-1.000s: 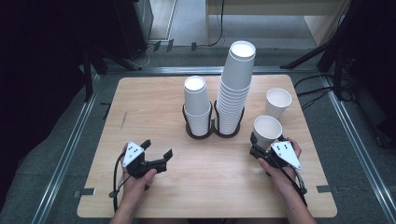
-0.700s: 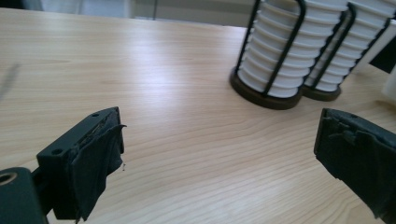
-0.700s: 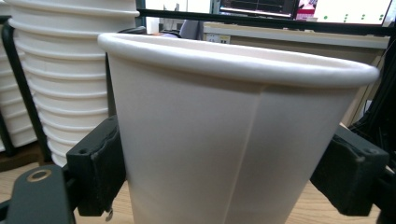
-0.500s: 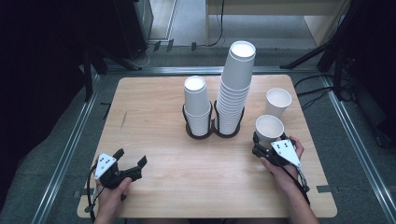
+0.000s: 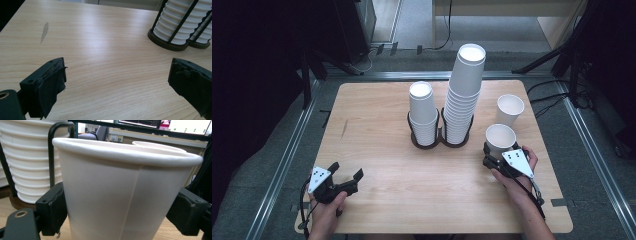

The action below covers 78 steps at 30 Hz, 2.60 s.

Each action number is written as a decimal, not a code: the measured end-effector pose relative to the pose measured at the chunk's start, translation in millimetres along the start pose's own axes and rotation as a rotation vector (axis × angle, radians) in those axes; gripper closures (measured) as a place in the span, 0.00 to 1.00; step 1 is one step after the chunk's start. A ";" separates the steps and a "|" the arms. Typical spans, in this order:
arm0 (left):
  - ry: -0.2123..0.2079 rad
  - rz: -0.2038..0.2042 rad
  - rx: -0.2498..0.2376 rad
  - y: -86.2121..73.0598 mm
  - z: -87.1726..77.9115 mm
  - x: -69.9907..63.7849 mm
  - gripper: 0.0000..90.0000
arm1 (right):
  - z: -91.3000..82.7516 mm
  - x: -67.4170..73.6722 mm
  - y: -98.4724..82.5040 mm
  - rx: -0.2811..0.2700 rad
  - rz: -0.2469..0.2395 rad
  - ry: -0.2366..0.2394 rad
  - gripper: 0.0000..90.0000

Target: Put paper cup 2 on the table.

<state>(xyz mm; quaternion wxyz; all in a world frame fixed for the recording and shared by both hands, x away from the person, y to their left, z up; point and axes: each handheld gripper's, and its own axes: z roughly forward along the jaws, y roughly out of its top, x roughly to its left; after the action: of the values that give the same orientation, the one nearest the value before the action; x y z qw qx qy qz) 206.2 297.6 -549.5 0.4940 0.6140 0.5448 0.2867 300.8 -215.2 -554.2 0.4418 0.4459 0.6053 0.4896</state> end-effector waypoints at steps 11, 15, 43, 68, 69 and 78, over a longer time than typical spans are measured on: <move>-0.014 -0.016 -0.007 -1.2 0.5 2.1 0.02 | -1.2 -3.8 0.5 0.043 0.021 0.001 0.15; -0.015 -0.011 -0.006 -1.5 1.3 1.2 0.02 | -1.2 -2.7 1.0 0.062 0.044 0.021 0.15; -0.023 -0.036 -0.005 -1.1 1.5 4.3 0.02 | -2.2 -1.7 4.9 0.099 0.096 0.072 0.08; -0.023 -0.043 -0.009 -1.7 1.1 4.8 0.02 | -26.4 -7.0 25.8 0.051 0.102 0.111 0.00; -0.023 -0.045 -0.009 -1.7 1.0 4.9 0.02 | -27.5 -7.0 26.4 0.050 0.099 0.109 0.00; -0.027 -0.040 -0.008 -1.6 2.0 4.5 0.02 | -38.8 -6.8 29.5 0.032 0.089 0.115 0.00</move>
<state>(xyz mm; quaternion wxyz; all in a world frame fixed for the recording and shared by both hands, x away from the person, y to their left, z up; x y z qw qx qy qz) 208.4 301.2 -552.5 0.5095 0.6047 0.5491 0.2705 267.7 -225.9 -519.4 0.3767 0.4504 0.6170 0.5240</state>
